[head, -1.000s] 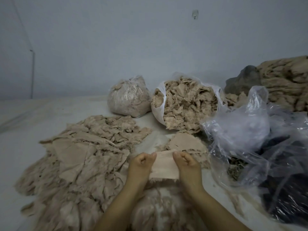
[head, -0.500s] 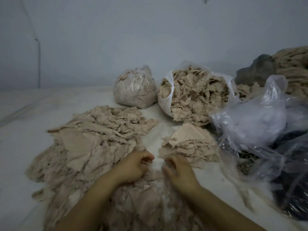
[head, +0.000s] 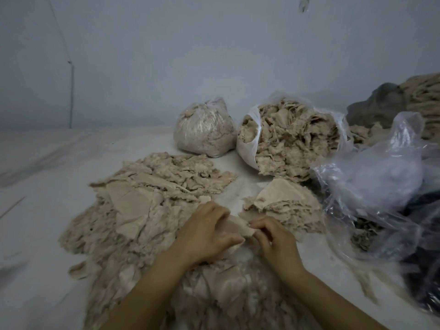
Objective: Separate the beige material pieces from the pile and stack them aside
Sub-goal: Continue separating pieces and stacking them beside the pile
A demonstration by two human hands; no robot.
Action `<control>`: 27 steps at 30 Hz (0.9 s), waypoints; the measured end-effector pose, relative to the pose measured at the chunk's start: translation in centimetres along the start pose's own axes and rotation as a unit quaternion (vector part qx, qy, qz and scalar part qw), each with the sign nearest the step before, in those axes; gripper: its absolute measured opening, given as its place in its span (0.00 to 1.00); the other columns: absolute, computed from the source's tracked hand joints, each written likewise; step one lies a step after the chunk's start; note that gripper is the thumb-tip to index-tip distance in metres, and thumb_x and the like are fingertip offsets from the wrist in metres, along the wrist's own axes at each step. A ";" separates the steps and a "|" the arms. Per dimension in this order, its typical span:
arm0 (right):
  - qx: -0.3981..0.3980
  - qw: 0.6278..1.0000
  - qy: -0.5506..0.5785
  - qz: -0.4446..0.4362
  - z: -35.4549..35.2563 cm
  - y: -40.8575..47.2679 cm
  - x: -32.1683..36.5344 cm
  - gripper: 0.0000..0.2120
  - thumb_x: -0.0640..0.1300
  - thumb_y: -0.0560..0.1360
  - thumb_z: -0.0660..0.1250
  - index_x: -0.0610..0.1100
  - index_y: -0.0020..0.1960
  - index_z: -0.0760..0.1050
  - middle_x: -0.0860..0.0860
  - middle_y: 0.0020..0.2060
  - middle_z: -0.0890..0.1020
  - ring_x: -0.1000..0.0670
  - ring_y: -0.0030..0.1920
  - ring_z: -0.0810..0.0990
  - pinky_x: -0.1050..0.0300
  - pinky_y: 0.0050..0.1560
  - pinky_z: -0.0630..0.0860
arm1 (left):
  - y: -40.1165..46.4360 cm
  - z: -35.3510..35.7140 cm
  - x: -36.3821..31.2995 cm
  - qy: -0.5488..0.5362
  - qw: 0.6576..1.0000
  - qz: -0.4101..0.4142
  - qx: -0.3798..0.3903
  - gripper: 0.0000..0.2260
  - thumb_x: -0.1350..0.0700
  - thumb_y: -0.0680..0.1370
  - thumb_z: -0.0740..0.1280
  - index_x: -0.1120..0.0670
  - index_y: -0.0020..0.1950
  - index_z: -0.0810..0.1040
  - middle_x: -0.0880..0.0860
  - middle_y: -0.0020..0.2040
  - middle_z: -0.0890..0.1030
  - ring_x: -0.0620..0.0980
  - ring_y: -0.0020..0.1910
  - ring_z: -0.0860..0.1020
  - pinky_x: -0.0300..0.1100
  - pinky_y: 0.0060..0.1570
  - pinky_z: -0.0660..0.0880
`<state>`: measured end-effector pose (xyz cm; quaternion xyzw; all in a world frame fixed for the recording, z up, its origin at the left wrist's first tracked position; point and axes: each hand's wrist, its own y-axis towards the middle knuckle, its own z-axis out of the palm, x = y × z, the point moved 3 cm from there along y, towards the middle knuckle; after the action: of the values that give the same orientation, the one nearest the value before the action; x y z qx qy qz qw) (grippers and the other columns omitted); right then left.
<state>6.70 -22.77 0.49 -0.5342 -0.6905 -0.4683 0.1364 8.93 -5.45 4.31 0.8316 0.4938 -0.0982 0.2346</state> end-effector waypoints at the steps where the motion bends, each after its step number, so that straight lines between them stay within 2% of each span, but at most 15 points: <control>1: -0.008 1.000 -0.008 -0.029 -0.2 -0.3 0.3 0.07 0.29 0.73 0.67 0.39 0.44 0.80 0.53 0.45 0.81 0.58 0.47 0.76 0.77 0.46 0.68 | 0.3 0.3 -0.2 -0.029 1.000 0.001 0.002 0.27 0.34 0.71 0.66 0.48 0.64 0.72 0.45 0.60 0.72 0.43 0.59 0.69 0.40 0.61 0.66; 3: -0.040 0.996 -0.020 -0.079 -0.9 -0.9 0.6 0.07 0.30 0.70 0.66 0.38 0.43 0.80 0.54 0.47 0.81 0.60 0.50 0.76 0.78 0.48 0.68 | 0.7 0.7 0.3 -0.005 1.000 -0.016 0.023 0.26 0.37 0.77 0.61 0.49 0.70 0.67 0.47 0.66 0.71 0.45 0.66 0.66 0.46 0.71 0.57; 4: -0.053 0.994 -0.022 -0.090 -1.5 -1.1 0.4 0.07 0.31 0.69 0.66 0.39 0.43 0.80 0.55 0.48 0.81 0.60 0.50 0.76 0.78 0.49 0.69 | 0.9 0.6 0.6 0.048 0.998 -0.024 0.042 0.20 0.40 0.79 0.58 0.48 0.66 0.71 0.47 0.63 0.74 0.46 0.64 0.68 0.49 0.72 0.54; 6: -0.047 0.995 -0.008 -0.083 -2.4 -1.4 -0.4 0.09 0.30 0.70 0.66 0.41 0.42 0.80 0.57 0.47 0.81 0.61 0.50 0.77 0.73 0.49 0.72 | 1.1 0.3 1.3 0.066 0.996 -0.019 0.063 0.10 0.47 0.81 0.57 0.49 0.45 0.75 0.46 0.44 0.77 0.45 0.48 0.72 0.49 0.64 0.61; 7: -0.023 0.998 0.010 -0.058 -2.6 -1.6 -0.9 0.12 0.28 0.71 0.65 0.43 0.42 0.80 0.59 0.45 0.82 0.60 0.49 0.78 0.69 0.48 0.74 | 1.2 0.1 1.2 0.016 0.998 -0.009 0.055 0.12 0.51 0.81 0.60 0.48 0.37 0.71 0.44 0.37 0.73 0.43 0.40 0.71 0.46 0.56 0.65; 9: 0.019 0.998 0.060 0.026 -2.6 -1.7 -1.5 0.15 0.30 0.73 0.63 0.50 0.44 0.77 0.60 0.41 0.82 0.59 0.47 0.79 0.64 0.46 0.74 | 1.2 -0.1 0.5 -0.084 0.996 -0.001 0.038 0.16 0.57 0.80 0.63 0.44 0.32 0.68 0.43 0.33 0.72 0.39 0.35 0.70 0.41 0.45 0.65; 12: -0.002 0.993 0.080 0.082 -2.1 -0.3 -0.7 0.05 0.44 0.79 0.63 0.53 0.51 0.76 0.60 0.47 0.79 0.58 0.53 0.75 0.59 0.54 0.72 | 1.5 0.1 -0.7 -0.125 0.991 0.031 0.037 0.11 0.58 0.79 0.64 0.50 0.37 0.76 0.49 0.39 0.78 0.46 0.42 0.75 0.42 0.47 0.70; 14: 0.094 0.986 0.093 0.102 -0.7 1.1 0.6 0.11 0.53 0.75 0.67 0.53 0.57 0.74 0.59 0.52 0.78 0.61 0.53 0.75 0.61 0.55 0.72 | 1.9 0.2 -1.4 -0.139 0.989 0.048 0.027 0.08 0.58 0.79 0.64 0.55 0.42 0.80 0.52 0.42 0.79 0.47 0.43 0.76 0.41 0.48 0.71; 15: 0.142 0.978 0.101 0.118 0.1 1.5 1.2 0.13 0.54 0.74 0.69 0.52 0.56 0.75 0.57 0.51 0.79 0.60 0.51 0.76 0.60 0.52 0.73 | 2.0 0.1 -1.6 -0.153 0.987 0.054 0.018 0.07 0.58 0.79 0.64 0.55 0.43 0.80 0.51 0.41 0.79 0.46 0.42 0.76 0.40 0.47 0.71; 17: 0.151 0.975 0.102 0.128 1.2 1.9 1.8 0.12 0.50 0.75 0.69 0.41 0.51 0.78 0.46 0.46 0.82 0.52 0.45 0.79 0.51 0.47 0.74 | 2.0 -0.1 -1.5 -0.131 0.990 0.058 -0.002 0.08 0.57 0.80 0.62 0.56 0.44 0.78 0.50 0.40 0.78 0.47 0.41 0.75 0.43 0.45 0.71; 19: 0.091 0.975 0.140 0.149 1.2 1.9 1.5 0.13 0.47 0.76 0.68 0.35 0.47 0.78 0.38 0.42 0.81 0.46 0.40 0.78 0.53 0.43 0.73 | 1.8 0.3 0.1 -0.031 0.999 0.037 -0.010 0.09 0.55 0.81 0.60 0.57 0.44 0.75 0.51 0.41 0.77 0.52 0.42 0.76 0.45 0.44 0.67; 21: 0.025 0.958 0.212 0.191 0.5 1.6 0.9 0.08 0.45 0.77 0.67 0.41 0.42 0.79 0.45 0.36 0.81 0.51 0.37 0.77 0.61 0.38 0.72 | 1.4 0.4 2.4 0.039 0.998 -0.048 -0.004 0.09 0.55 0.82 0.59 0.55 0.45 0.73 0.51 0.44 0.76 0.54 0.47 0.76 0.42 0.43 0.63; 23: 0.019 0.933 0.284 0.220 0.2 1.4 0.3 0.07 0.42 0.77 0.67 0.46 0.41 0.80 0.54 0.32 0.81 0.56 0.35 0.78 0.66 0.35 0.73 | 1.1 0.7 3.6 0.075 0.992 -0.097 0.002 0.11 0.53 0.83 0.56 0.55 0.48 0.75 0.53 0.48 0.76 0.53 0.51 0.75 0.43 0.48 0.64; 25: 0.061 0.921 0.319 0.218 0.5 1.1 0.5 0.04 0.40 0.77 0.67 0.45 0.44 0.80 0.55 0.34 0.83 0.57 0.36 0.80 0.67 0.36 0.75 | 1.3 1.1 2.4 0.036 0.998 -0.048 -0.010 0.14 0.51 0.83 0.53 0.53 0.57 0.77 0.49 0.53 0.75 0.48 0.55 0.72 0.43 0.58 0.63; 27: 0.082 0.918 0.331 0.203 0.7 1.1 1.0 0.04 0.38 0.76 0.68 0.46 0.47 0.80 0.54 0.37 0.84 0.57 0.39 0.81 0.65 0.39 0.77 | 1.5 1.7 0.2 -0.090 0.996 -0.013 0.009 0.14 0.47 0.82 0.52 0.48 0.57 0.76 0.43 0.52 0.75 0.44 0.53 0.72 0.39 0.57 0.66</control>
<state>7.49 -21.60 1.37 -0.4643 -0.5192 -0.5219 0.4924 10.48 -6.75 3.17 0.8149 0.4808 -0.1798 0.2690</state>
